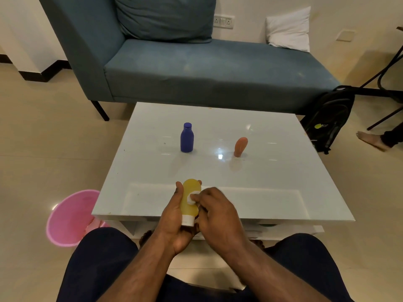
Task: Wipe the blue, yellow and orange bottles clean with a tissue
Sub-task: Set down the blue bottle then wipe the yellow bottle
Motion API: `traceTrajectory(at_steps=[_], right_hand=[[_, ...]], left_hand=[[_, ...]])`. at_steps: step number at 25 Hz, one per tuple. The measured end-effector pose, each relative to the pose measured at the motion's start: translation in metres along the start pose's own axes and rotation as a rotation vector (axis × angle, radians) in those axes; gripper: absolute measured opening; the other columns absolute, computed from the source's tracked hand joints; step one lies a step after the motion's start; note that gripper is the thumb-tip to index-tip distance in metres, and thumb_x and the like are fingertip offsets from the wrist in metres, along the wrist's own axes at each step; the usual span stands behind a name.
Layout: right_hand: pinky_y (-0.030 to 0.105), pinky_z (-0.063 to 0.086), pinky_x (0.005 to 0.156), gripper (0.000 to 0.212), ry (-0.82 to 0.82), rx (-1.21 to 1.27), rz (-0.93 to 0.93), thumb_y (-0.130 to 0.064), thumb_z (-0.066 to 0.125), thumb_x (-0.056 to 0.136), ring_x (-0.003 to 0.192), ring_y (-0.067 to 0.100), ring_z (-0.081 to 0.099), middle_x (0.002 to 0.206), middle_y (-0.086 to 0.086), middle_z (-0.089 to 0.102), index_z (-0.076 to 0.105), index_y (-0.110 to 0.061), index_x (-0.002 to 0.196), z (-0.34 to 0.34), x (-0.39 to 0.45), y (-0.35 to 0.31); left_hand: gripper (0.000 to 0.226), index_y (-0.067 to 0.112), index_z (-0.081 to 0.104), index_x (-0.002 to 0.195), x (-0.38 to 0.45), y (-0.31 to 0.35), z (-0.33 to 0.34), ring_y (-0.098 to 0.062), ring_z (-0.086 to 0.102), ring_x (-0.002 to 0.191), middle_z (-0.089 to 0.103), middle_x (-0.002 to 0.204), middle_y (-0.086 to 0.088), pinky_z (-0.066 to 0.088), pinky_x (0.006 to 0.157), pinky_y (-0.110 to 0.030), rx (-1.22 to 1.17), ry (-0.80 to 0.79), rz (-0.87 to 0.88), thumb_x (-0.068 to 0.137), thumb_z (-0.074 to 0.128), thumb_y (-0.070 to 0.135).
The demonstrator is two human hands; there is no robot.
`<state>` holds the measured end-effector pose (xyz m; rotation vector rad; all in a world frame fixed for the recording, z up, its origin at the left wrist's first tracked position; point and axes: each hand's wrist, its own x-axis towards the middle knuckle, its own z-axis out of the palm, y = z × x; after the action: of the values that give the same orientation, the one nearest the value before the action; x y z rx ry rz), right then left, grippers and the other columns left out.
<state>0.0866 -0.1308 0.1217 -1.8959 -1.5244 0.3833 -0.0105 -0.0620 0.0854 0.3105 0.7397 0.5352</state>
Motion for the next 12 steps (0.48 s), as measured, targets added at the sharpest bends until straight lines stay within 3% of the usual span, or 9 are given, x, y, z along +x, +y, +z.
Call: traceTrajectory(at_steps=[1,4,7,12], right_hand=[[0.024,0.049,0.087,0.031,-0.029,-0.026,-0.033,-0.013,0.055,0.088,0.098,0.010,0.055,0.108,-0.005,0.058,0.064,-0.020,0.116,0.002,-0.005,-0.002],[0.027,0.048,0.088,0.031,-0.048,-0.064,-0.073,-0.017,0.057,0.085,0.099,0.015,0.055,0.107,-0.001,0.060,0.065,-0.019,0.115,-0.001,0.008,0.000],[0.029,0.046,0.089,0.029,-0.014,-0.118,-0.013,-0.019,0.056,0.088,0.100,0.017,0.054,0.109,0.001,0.059,0.065,-0.019,0.115,-0.003,0.033,0.003],[0.030,0.048,0.082,0.035,-0.142,-0.205,-0.169,-0.010,0.064,0.081,0.097,0.017,0.051,0.110,-0.001,0.061,0.065,-0.019,0.115,0.002,0.002,-0.013]], left_hand=[[0.062,0.026,0.067,0.132,0.000,0.000,-0.001,-0.030,0.065,0.112,0.069,0.122,-0.014,0.049,0.101,-0.050,-0.021,-0.002,0.002,0.091,0.047,0.068],[0.061,0.024,0.067,0.132,-0.002,-0.002,0.001,-0.032,0.067,0.113,0.069,0.126,-0.016,0.053,0.095,-0.050,-0.026,0.021,-0.019,0.094,0.045,0.066],[0.069,0.017,0.066,0.131,-0.004,-0.004,0.003,-0.035,0.062,0.119,0.064,0.133,-0.022,0.044,0.105,-0.053,0.037,0.045,-0.057,0.091,0.043,0.070],[0.078,0.023,0.068,0.131,-0.002,0.001,-0.003,-0.036,0.067,0.117,0.069,0.128,-0.016,0.055,0.090,-0.051,-0.063,0.011,-0.015,0.090,0.030,0.078]])
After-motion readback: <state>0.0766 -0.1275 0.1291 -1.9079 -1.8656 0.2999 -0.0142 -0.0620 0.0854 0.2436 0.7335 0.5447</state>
